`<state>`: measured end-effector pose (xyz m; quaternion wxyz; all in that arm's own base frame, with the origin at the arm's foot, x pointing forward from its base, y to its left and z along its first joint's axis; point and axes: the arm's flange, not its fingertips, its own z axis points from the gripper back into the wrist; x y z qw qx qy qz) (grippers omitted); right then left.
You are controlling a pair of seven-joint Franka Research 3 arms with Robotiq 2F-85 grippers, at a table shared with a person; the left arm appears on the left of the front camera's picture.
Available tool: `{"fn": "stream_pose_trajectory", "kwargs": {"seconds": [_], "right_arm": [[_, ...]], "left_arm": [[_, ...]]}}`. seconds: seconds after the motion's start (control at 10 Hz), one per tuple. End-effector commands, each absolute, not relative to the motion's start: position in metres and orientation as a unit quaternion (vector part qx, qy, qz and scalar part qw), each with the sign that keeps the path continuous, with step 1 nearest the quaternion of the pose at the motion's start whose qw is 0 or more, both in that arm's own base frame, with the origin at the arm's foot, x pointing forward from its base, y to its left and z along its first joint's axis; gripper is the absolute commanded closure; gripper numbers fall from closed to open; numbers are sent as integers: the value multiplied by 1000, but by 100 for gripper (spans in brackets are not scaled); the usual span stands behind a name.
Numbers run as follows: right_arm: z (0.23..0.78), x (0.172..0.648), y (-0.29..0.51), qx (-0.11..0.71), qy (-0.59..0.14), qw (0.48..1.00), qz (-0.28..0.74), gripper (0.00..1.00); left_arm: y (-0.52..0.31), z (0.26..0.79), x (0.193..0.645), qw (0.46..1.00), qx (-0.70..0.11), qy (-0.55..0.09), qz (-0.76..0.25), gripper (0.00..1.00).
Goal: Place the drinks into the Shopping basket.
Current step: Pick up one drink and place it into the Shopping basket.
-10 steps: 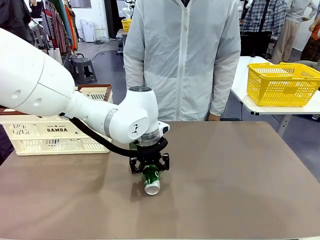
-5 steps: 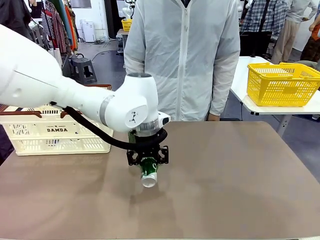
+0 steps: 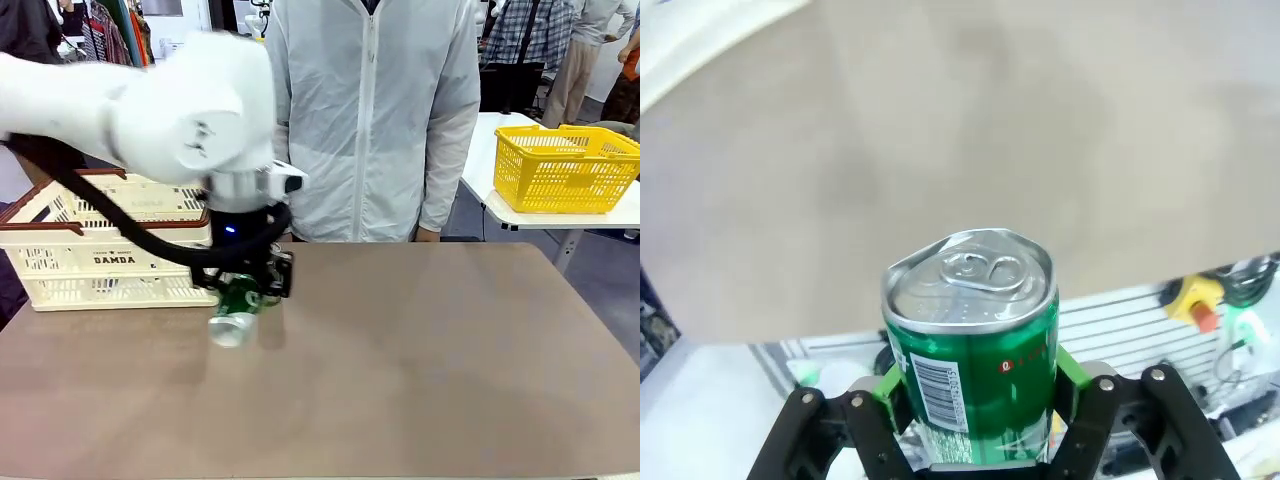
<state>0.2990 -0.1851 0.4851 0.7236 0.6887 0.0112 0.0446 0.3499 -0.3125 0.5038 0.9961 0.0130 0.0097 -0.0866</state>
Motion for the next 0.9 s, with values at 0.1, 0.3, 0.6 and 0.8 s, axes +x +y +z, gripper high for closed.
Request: {"fn": "stream_pose_trajectory", "kwargs": {"seconds": [0.1, 0.3, 0.6, 0.8], "right_arm": [[491, 298, -190, 686, 21, 726, 43, 0], [491, 298, -190, 686, 21, 726, 43, 0], [491, 298, -190, 686, 21, 726, 43, 0], [491, 298, -190, 686, 21, 726, 43, 0]], "left_arm": [[-236, 532, 302, 998, -2, -26, -62, 100], [-198, 522, 292, 996, 13, -31, -85, 100], [-213, 534, 293, 996, 25, -24, -77, 100], [-213, 534, 293, 996, 25, -24, -77, 100]]}}
